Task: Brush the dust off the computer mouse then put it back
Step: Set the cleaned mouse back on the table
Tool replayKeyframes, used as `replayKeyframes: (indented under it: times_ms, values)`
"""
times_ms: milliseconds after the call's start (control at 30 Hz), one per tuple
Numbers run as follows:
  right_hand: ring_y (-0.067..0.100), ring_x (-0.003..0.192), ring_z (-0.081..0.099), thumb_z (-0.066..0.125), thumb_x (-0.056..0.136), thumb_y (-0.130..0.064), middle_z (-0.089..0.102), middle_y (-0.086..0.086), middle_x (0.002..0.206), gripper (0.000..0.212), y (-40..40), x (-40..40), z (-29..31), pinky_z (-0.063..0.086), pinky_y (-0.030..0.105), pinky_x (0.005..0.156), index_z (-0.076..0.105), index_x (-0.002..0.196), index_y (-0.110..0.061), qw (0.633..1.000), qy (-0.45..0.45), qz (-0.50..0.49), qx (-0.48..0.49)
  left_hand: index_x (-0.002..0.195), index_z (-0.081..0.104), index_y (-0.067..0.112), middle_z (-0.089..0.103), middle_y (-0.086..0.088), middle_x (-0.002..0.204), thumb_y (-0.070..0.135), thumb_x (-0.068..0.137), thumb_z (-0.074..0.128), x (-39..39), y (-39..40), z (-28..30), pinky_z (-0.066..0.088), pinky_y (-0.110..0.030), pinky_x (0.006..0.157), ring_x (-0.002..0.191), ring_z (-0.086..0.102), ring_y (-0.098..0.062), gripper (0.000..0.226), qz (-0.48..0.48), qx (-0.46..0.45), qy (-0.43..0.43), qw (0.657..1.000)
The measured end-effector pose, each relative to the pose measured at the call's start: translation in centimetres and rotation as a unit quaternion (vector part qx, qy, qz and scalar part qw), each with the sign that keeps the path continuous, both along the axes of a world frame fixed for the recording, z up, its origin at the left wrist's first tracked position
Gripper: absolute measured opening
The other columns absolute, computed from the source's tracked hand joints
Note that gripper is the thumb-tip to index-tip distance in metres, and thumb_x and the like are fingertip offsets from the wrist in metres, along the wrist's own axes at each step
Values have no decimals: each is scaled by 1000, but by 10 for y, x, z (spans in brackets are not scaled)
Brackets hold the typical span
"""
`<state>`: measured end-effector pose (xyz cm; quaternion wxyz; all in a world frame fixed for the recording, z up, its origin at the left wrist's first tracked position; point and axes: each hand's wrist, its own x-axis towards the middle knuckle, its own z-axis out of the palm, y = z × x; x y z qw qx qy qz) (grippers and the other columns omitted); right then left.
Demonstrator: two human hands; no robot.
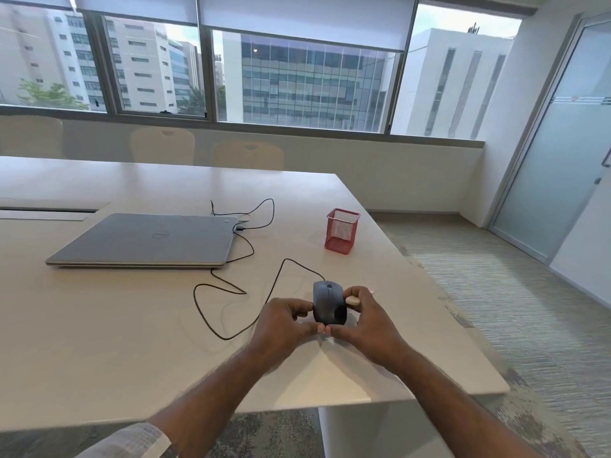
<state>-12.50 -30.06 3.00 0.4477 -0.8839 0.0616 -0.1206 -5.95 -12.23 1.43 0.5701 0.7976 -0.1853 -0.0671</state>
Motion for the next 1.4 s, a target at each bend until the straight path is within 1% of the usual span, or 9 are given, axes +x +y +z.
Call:
replayKeyframes:
  times_ms: [100, 300, 533, 667, 800, 933, 1000, 1233, 1400]
  values:
    - [13, 113, 54, 90, 68, -33, 58, -6, 118, 65, -5, 8, -2, 43, 18, 83, 45, 115, -30, 1000, 11, 4, -3, 76, 80, 38, 79, 12, 86, 21, 66, 97, 5, -5, 0, 64, -35, 86, 94, 73, -6, 25, -1, -4, 11, 1000]
    - [11, 102, 58, 90, 67, -32, 60, -7, 110, 63, -14, 14, -6, 47, 19, 75, 46, 112, -34, 999, 37, 11, -5, 93, 83, 20, 81, 6, 89, 21, 69, 95, 7, -12, -2, 62, -41, 92, 97, 75, -12, 27, 3, 33, -3, 999]
    - [14, 104, 60, 88, 63, -34, 62, -5, 110, 62, -21, 20, -4, 54, 33, 87, 49, 111, -33, 997, 67, 27, -12, 84, 83, 21, 77, 10, 85, 32, 68, 95, 5, -15, 2, 60, -22, 82, 88, 72, 0, 23, 11, 114, -67, 991]
    - [6, 99, 59, 91, 59, -40, 62, -9, 107, 65, -24, 18, -1, 50, 15, 75, 50, 108, -34, 997, 68, 33, 18, 96, 81, 21, 76, 13, 98, 43, 66, 94, 0, -12, 8, 51, -12, 74, 94, 68, 0, 39, 11, 154, -99, 983]
    - [2, 104, 56, 89, 67, -43, 60, -14, 111, 59, -27, 14, 2, 43, 14, 77, 51, 112, -30, 999, 38, 15, 5, 131, 67, 18, 69, 4, 130, 52, 77, 83, -9, 1, 9, 56, -31, 96, 115, 66, -13, 65, 32, 227, -171, 958]
    - [5, 98, 64, 71, 91, -20, 68, -9, 101, 16, -27, 11, 6, 44, 10, 79, 57, 96, -26, 997, -70, -33, -3, 146, 53, 22, 56, 7, 148, 65, 87, 66, -23, 22, -7, 44, -32, 112, 132, 53, -12, 73, 37, 273, -226, 934]
    - [1, 87, 65, 65, 95, -11, 70, -11, 91, 17, -26, 8, 9, 44, 7, 75, 59, 88, -25, 991, -127, -50, -10, 151, 45, 23, 49, 7, 155, 69, 90, 57, -25, 33, -14, 34, -32, 117, 141, 45, -12, 78, 44, 297, -237, 924]
    - [8, 85, 71, 58, 99, -9, 72, 0, 91, 5, -19, 8, 23, 52, 29, 79, 61, 96, -12, 984, -171, -55, -4, 161, 24, 15, 24, -3, 170, 77, 93, 36, 0, 56, -12, 17, -37, 126, 157, 20, -19, 92, 29, 367, -201, 908]
    - [6, 63, 65, 51, 102, -25, 71, 4, 74, 18, -21, 16, 44, 55, 35, 66, 65, 111, -16, 973, -216, -81, -33, 162, 15, 14, 11, -3, 172, 87, 87, 21, 22, 60, -11, 6, -35, 126, 159, 5, -17, 105, -25, 405, -170, 898]
